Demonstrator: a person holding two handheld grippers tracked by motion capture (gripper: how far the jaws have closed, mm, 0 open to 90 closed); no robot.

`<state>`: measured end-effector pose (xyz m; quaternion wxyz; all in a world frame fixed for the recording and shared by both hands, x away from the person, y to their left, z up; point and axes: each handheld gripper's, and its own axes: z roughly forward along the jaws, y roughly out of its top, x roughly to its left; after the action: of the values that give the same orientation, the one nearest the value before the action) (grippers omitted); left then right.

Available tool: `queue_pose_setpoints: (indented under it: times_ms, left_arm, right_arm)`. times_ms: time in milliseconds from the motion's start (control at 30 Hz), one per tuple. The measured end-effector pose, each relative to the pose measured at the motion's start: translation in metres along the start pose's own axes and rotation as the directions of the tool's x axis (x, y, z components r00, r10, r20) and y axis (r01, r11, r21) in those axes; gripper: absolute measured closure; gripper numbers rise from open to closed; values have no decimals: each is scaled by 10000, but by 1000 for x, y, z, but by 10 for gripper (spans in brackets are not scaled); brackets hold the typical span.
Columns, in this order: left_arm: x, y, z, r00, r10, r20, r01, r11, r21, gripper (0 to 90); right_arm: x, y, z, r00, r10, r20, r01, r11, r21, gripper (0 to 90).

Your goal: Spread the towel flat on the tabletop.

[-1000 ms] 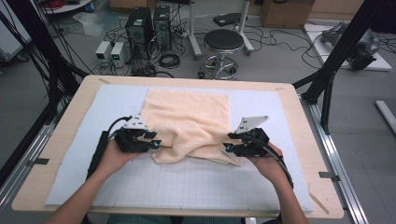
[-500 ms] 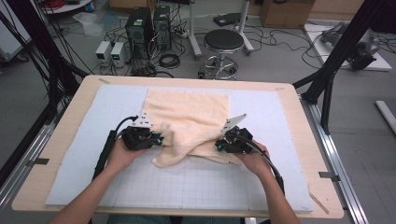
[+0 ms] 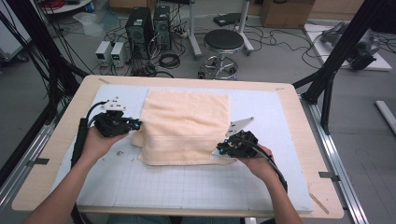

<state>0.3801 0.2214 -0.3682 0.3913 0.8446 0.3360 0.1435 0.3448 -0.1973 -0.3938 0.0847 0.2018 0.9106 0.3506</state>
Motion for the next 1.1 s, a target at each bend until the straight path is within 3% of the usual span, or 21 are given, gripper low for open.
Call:
queue_pose_setpoints:
  times_ms: [100, 167, 267, 400, 467, 600, 700, 767, 867, 1000, 1100]
  left_arm:
    - [4, -1, 22, 9997, -145, -204, 157, 9980, 608, 745]
    - [7, -2, 22, 9997, -229, -121, 237, 9970, 735, 683]
    - [8, -4, 7, 9994, -174, -288, 181, 9995, 256, 580]
    - [13, -9, -22, 9986, -298, -433, 289, 9993, -224, 507]
    - [11, -15, -32, 9994, -241, -263, 230, 9988, -432, 506]
    - [-8, -26, -38, 9990, 340, 289, -313, 9956, -880, 527]
    - [-25, -34, -25, 9926, 772, 939, -689, 9937, -884, 573]
    - [-33, -37, -11, 9852, 995, 1394, -918, 9939, -608, 588]
    - [-41, -39, 12, 9792, 1225, 1618, -1234, 9923, -45, 571]
    - [-44, -42, 39, 9813, 1298, 1420, -1411, 9874, 722, 608]
    - [-45, -43, 43, 9839, 1485, 998, -1553, 9858, 641, 743]
  right_arm:
    - [-4, -5, 6, 10000, 15, -2, -15, 9999, 168, 696]
    - [-5, -11, 9, 9999, 144, -70, -144, 9999, 95, 673]
    - [-8, -20, 7, 9991, 432, -42, -432, 9990, -136, 644]
    - [-11, -27, 1, 9983, 559, 193, -551, 9978, -363, 618]
    - [-11, -29, -2, 9978, 555, 371, -541, 9978, -384, 607]
    - [-11, -30, -2, 9969, 668, 411, -654, 9972, -354, 594]
    - [-9, -29, 3, 9974, 565, 440, -561, 9984, -107, 593]
    - [-9, -28, 6, 9983, 423, 410, -422, 9991, -34, 592]
    - [-8, -27, 11, 9985, 238, 485, -244, 9996, 112, 594]
    - [-7, -27, 14, 9980, 358, 514, -363, 9993, 102, 644]
    - [-6, -26, 16, 9980, 295, 561, -302, 9995, 106, 726]
